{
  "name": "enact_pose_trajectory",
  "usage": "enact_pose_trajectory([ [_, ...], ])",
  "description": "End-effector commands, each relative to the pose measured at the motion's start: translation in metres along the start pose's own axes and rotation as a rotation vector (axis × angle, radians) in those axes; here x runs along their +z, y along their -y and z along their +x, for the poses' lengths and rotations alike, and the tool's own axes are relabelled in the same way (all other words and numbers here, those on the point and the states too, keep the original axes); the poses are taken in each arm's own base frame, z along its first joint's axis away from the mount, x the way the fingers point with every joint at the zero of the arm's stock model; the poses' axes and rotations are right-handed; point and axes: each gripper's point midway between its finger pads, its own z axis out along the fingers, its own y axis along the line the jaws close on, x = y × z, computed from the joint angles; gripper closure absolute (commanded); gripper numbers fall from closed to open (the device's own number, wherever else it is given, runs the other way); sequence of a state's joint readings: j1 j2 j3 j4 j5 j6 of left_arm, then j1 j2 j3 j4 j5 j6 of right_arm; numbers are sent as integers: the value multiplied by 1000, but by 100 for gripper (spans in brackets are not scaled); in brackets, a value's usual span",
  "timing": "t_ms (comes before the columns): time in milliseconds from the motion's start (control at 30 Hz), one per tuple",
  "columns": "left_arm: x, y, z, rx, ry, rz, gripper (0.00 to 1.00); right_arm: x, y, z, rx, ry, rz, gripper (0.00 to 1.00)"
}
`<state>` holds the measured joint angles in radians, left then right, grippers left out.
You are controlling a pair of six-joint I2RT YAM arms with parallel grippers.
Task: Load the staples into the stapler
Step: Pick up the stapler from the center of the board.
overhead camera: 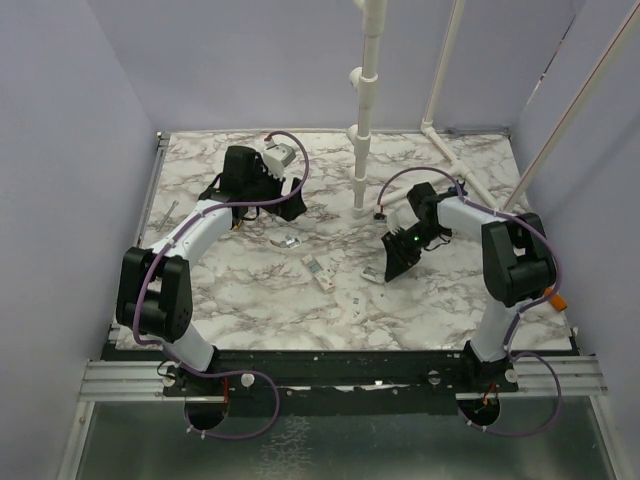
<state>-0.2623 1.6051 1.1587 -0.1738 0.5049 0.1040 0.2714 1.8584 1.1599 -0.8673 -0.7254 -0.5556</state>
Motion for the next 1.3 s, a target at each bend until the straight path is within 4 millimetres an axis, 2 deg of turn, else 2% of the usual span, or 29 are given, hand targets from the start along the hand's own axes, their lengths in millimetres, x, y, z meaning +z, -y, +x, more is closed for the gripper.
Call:
enact_pose_trajectory([
  [0,3,-1,0,2,6,1,1,-16,5,-20,-82,96,115,99],
  [100,5,-5,-3,7,7,-17,1,-32,9,-35,-183,187,219,99],
  [200,5,-5,-9,14,19,-15,1,-40,-5,-43,-216,250,208,99],
  [400,4,1,-23,24,46,5,1,-26,-52,-35,-129,252,-150,99],
  [633,3,12,-30,27,78,60,1,-44,-112,-46,-74,390,-565,99],
  [700,3,14,-33,34,85,66,1,-52,-122,-54,-47,447,-653,99],
  [767,3,14,-37,39,92,67,1,-57,-123,-63,-2,497,-698,99],
  [933,5,16,-44,50,103,78,1,-63,-110,-79,151,600,-767,99],
  [1033,8,14,-46,42,101,75,1,-72,-109,-81,231,575,-810,99],
  [1167,16,13,-51,4,101,80,1,-85,-119,-83,268,531,-856,99],
  [1267,23,17,-58,-4,104,95,1,-87,-121,-85,331,501,-875,99],
])
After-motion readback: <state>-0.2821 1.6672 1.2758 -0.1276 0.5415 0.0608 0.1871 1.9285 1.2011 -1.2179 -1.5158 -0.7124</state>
